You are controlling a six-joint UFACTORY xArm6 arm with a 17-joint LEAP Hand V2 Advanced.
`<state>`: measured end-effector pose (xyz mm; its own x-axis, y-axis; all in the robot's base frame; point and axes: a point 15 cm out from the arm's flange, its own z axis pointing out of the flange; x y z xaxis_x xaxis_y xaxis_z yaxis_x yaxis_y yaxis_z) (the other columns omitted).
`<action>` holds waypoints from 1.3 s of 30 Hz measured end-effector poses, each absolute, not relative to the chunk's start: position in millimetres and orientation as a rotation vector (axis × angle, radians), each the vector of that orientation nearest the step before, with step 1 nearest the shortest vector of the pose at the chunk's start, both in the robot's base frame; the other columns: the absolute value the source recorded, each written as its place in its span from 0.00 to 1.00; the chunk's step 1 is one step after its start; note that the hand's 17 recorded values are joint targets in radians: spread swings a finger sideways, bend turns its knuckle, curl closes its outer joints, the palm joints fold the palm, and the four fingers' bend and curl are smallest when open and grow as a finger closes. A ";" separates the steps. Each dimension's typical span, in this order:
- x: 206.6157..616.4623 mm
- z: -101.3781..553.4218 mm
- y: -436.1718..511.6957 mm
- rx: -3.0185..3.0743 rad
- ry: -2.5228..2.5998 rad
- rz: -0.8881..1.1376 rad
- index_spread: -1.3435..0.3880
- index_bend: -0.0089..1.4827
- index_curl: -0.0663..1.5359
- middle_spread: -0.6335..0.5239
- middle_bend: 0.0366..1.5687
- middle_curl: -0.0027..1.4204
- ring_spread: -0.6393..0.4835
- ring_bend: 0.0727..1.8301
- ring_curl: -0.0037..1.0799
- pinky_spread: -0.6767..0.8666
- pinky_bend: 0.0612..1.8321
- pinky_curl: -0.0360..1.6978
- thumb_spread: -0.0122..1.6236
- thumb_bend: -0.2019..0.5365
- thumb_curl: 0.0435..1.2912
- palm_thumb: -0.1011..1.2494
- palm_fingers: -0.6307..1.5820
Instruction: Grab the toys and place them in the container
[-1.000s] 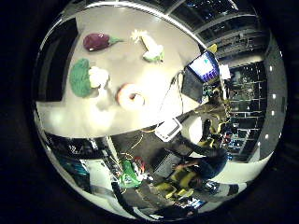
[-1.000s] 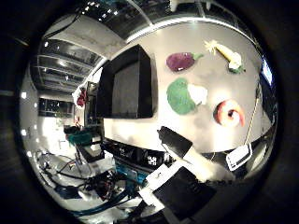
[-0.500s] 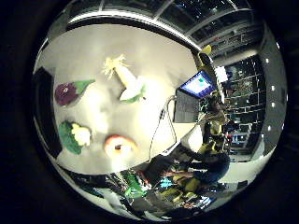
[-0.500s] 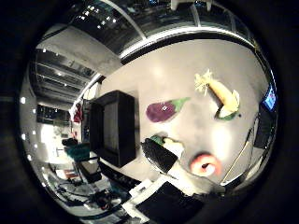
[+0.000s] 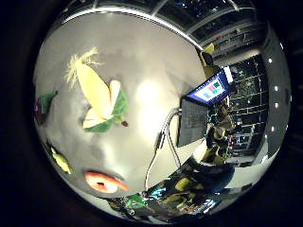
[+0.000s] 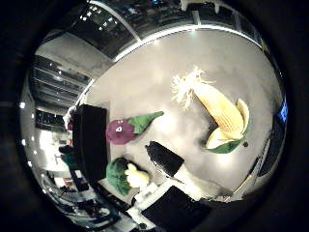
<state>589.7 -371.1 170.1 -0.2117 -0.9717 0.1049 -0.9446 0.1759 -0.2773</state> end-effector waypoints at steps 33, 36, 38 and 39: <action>548.8 87.4 -433.8 -2.017 2.480 -0.481 0.55 0.35 0.32 0.35 0.46 0.34 0.41 0.35 0.26 0.56 0.06 0.08 0.61 0.27 0.23 0.51 0.71; 547.7 90.8 -434.3 -2.030 2.479 -0.481 0.51 0.27 0.32 0.30 0.47 0.36 0.30 0.47 0.36 0.26 0.36 0.15 0.59 0.28 0.25 0.64 0.86; 546.0 93.4 -434.0 -2.042 2.482 -0.477 0.51 0.28 0.34 0.29 0.49 0.37 0.29 0.49 0.38 0.20 0.42 0.17 0.58 0.26 0.26 0.66 0.86; 544.4 93.7 -434.0 -2.051 2.484 -0.471 0.50 0.29 0.34 0.29 0.49 0.38 0.29 0.51 0.39 0.18 0.44 0.18 0.58 0.26 0.26 0.68 0.87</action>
<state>544.4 -434.0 93.7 -0.2021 -0.9419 0.2683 -0.9748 0.1669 -0.1482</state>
